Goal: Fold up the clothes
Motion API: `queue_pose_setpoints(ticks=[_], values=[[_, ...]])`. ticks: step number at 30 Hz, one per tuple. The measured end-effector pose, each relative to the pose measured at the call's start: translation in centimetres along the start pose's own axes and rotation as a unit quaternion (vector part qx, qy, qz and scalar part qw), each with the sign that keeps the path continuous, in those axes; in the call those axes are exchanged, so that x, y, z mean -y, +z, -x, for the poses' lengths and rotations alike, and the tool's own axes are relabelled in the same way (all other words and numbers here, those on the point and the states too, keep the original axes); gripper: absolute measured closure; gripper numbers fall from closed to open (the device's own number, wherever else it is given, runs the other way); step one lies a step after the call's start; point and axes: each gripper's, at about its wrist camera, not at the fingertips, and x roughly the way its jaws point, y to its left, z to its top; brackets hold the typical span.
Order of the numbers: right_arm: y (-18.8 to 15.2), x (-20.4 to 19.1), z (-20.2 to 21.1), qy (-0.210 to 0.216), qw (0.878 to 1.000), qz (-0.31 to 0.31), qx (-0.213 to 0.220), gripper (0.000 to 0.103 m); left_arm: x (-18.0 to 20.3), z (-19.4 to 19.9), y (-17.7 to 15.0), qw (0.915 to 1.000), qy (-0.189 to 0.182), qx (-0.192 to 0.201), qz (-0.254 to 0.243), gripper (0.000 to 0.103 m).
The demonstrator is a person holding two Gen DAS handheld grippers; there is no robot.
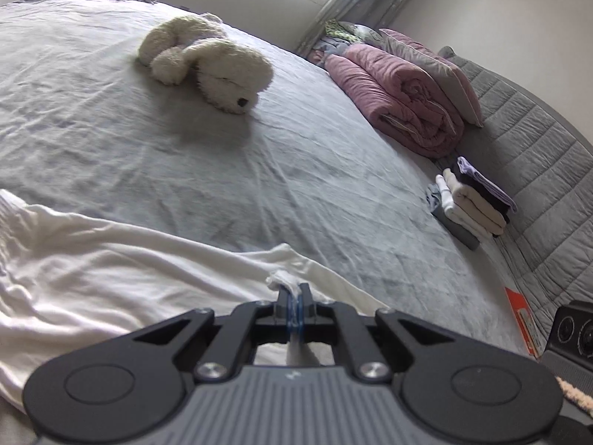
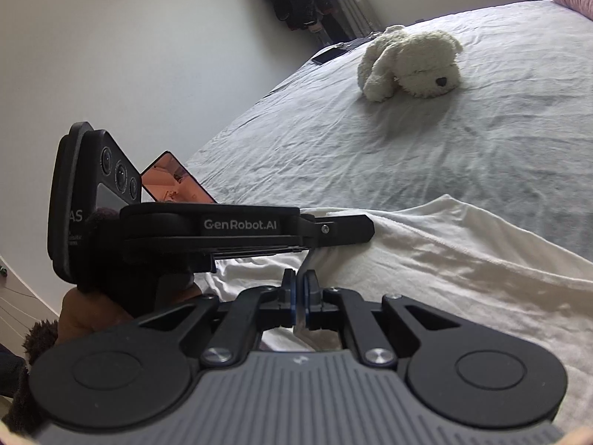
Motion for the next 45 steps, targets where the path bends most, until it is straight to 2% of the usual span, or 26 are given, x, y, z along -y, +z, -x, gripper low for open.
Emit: queue_pose_setpoints(ticks=[7,17,27,30,33,36,39,41,42,45], values=[[0.9,-2.0,-5.6,0.031,0.999,-0.005,-0.012,0.097,-5.5,2.0,1.6,0.997,0.035,0.03,0.061,0.1],[1.6,-4.3,-12.0,0.082,0.996,-0.027,-0.037,0.097,-11.2,4.7,2.3,0.9888,0.091,0.055,0.104,0.1],[1.2,-4.8,-15.0,0.095,0.993,-0.032,-0.056,0.095,-13.9,5.7,2.3,0.9815,0.109,0.07,0.14,0.1],[1.1,-5.0,-15.3,0.111,0.991,-0.041,-0.06,0.088,-14.3,6.7,2.3,0.9771,0.12,0.091,0.151,0.1],[1.0,-5.6,-15.1,0.122,0.99,-0.037,-0.066,0.088,-14.6,7.9,2.3,0.9737,0.12,0.111,0.159,0.1],[0.9,-6.2,-14.2,0.118,0.99,-0.019,-0.072,0.088,-14.3,8.9,2.2,0.9749,0.108,0.125,0.149,0.1],[1.0,-5.9,-12.1,0.104,0.992,-0.008,-0.067,0.086,-13.2,9.2,2.1,0.9814,0.085,0.125,0.118,0.099],[1.1,-5.2,-10.4,0.086,0.995,-0.006,-0.057,0.079,-12.2,8.9,2.0,0.9869,0.062,0.114,0.096,0.097],[1.1,-4.8,-9.6,0.075,0.996,-0.007,-0.051,0.07,-11.6,8.7,2.0,0.9893,0.05,0.108,0.084,0.096],[1.2,-3.4,-7.5,0.044,0.998,-0.024,-0.044,0.068,-10.1,7.7,1.6,0.9951,0.035,0.077,0.051,0.088]])
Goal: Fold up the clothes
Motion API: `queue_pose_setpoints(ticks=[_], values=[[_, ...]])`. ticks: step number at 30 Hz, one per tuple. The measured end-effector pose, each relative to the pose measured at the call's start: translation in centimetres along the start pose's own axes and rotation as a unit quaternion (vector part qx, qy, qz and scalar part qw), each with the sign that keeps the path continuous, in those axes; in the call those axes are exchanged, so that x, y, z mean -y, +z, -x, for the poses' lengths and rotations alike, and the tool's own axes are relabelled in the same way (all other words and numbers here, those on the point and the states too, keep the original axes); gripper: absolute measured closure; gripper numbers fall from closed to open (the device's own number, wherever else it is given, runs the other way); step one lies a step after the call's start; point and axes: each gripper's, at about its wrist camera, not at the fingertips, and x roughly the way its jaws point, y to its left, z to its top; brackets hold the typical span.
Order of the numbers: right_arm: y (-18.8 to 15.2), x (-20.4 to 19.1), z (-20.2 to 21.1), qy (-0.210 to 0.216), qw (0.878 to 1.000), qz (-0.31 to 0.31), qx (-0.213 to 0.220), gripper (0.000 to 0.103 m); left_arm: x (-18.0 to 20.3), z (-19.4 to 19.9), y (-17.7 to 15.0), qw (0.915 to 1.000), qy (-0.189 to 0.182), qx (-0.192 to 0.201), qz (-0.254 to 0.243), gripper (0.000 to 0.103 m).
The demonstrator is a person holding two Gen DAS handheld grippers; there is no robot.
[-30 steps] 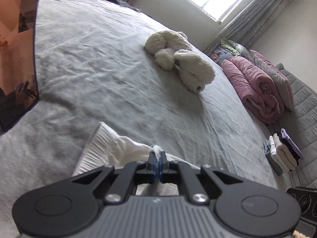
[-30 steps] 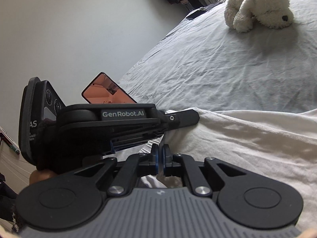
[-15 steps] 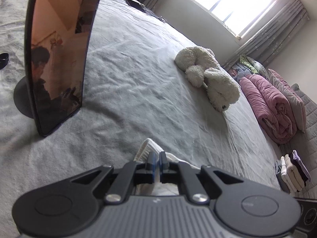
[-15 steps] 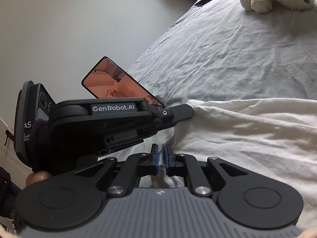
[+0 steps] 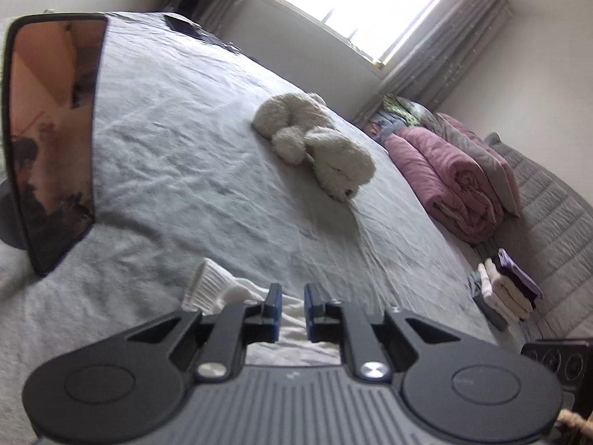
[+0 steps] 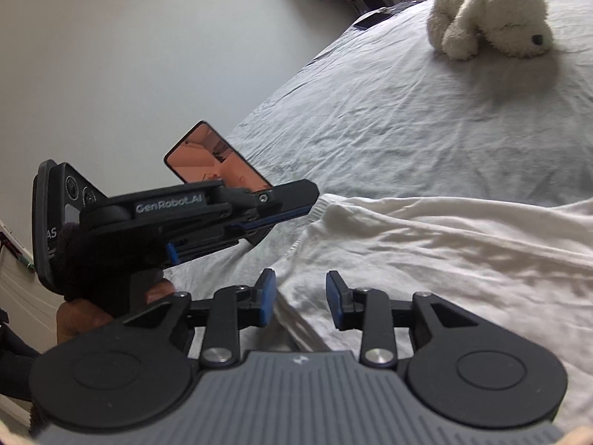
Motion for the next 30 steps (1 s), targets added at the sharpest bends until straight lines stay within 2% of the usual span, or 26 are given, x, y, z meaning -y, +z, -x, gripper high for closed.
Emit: queue_pose_setpoints(ticks=[2,5,7,11,12,13,14,18,19,23,26,30], values=[[-0.1,0.5,1.5,-0.027,1.0,-0.001,0.005,0.068,0.6,-0.5,-0.7,0.9994,0.017,-0.023,-0.021,0.087],[-0.2,1.0,3.7,-0.075,0.997,0.003,0.009,0.068,0.6,-0.6,-1.7,0.9944,0.078,-0.048,-0.053,0.087],[-0.3,1.4,5.3,-0.102,0.995,0.0,0.012,0.068,-0.3,-0.2,-2.2,0.9897,0.12,-0.055,-0.055,0.087],[-0.6,1.9,8.4,-0.144,0.989,-0.007,0.013,0.068,-2.0,2.2,-2.4,0.9917,0.123,-0.029,-0.024,0.088],[-0.7,2.0,9.2,-0.155,0.988,-0.01,0.013,0.068,-2.2,2.9,-2.4,0.9913,0.128,-0.019,-0.02,0.086],[-0.8,2.1,10.0,-0.165,0.986,-0.014,0.013,0.068,-2.2,3.5,-2.5,0.9912,0.13,-0.009,-0.021,0.08],[-0.9,2.1,10.8,-0.176,0.984,-0.017,0.013,0.068,-2.2,4.1,-2.8,0.9913,0.129,0.0,-0.024,0.075],[-0.7,2.6,13.7,-0.212,0.976,-0.044,0.012,0.061,-0.8,4.6,-3.3,0.9932,0.113,0.009,-0.027,0.074],[-0.6,3.1,14.2,-0.219,0.974,-0.055,0.011,0.059,0.1,4.5,-3.3,0.9939,0.104,0.012,-0.033,0.07],[-0.3,5.6,16.1,-0.244,0.963,-0.111,0.003,0.058,5.1,3.0,-4.3,0.9943,0.043,0.014,-0.097,0.053],[-0.4,8.2,16.6,-0.256,0.955,-0.15,-0.004,0.057,9.0,1.2,-6.0,0.9869,0.005,-0.004,-0.161,0.048],[-0.7,12.0,16.2,-0.25,0.948,-0.197,-0.01,0.057,12.9,-1.5,-9.5,0.9663,-0.021,-0.036,-0.254,0.045]])
